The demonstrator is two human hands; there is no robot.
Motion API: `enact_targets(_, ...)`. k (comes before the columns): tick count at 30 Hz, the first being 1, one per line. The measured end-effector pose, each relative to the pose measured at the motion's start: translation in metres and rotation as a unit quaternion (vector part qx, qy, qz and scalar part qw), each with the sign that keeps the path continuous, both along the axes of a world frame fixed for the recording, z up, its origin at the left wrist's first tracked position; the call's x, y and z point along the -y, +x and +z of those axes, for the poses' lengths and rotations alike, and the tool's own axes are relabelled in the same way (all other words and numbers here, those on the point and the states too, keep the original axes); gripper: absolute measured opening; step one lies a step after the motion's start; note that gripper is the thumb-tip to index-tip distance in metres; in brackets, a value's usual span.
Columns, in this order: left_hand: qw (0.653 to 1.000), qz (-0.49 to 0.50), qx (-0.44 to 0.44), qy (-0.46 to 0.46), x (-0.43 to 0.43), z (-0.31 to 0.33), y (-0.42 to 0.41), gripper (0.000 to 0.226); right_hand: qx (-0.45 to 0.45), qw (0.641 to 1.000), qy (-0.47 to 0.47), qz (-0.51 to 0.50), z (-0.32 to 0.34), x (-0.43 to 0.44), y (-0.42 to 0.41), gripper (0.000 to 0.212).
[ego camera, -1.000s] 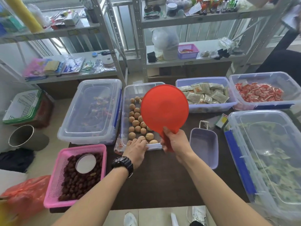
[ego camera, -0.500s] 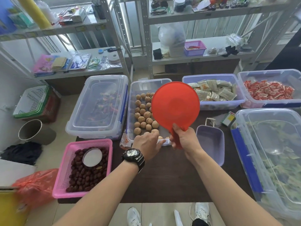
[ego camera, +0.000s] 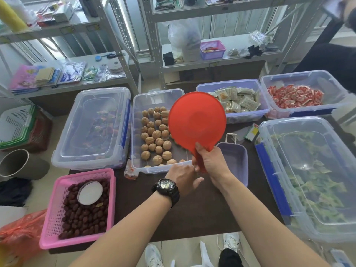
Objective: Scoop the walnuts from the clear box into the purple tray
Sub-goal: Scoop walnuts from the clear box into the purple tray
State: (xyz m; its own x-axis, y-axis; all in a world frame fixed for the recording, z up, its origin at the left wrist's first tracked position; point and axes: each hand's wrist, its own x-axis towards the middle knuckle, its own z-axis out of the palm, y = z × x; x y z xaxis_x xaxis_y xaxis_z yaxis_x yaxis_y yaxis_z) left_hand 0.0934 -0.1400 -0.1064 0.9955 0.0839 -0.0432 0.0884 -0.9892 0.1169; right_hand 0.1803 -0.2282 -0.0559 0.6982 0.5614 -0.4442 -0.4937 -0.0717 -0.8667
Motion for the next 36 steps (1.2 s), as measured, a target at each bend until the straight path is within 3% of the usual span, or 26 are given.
enact_targets(3,0.999,-0.009,-0.030,-0.010,0.014,-0.008,0.010,0.057,0.000,1.000,0.004,-0.010,-0.002,0.008,0.005,0.035)
enact_targets(9,0.994,-0.064,-0.079,0.039,0.031,-0.026,0.023,0.056,0.012,1.000,-0.008,-0.019,-0.001,0.025,0.017,0.036)
enact_targets(18,0.993,-0.061,-0.100,0.008,0.040,-0.039,0.032,0.041,0.004,0.999,-0.028,-0.027,-0.006,0.041,0.025,0.036)
enact_targets(25,0.988,-0.046,-0.136,-0.054,0.048,-0.048,0.027,0.015,0.007,0.999,-0.020,-0.036,-0.006,0.052,0.030,0.036)
enact_targets(36,0.992,-0.028,-0.098,-0.073,0.061,-0.055,-0.026,0.022,0.014,0.999,-0.005,-0.033,0.001,0.053,0.028,0.033)
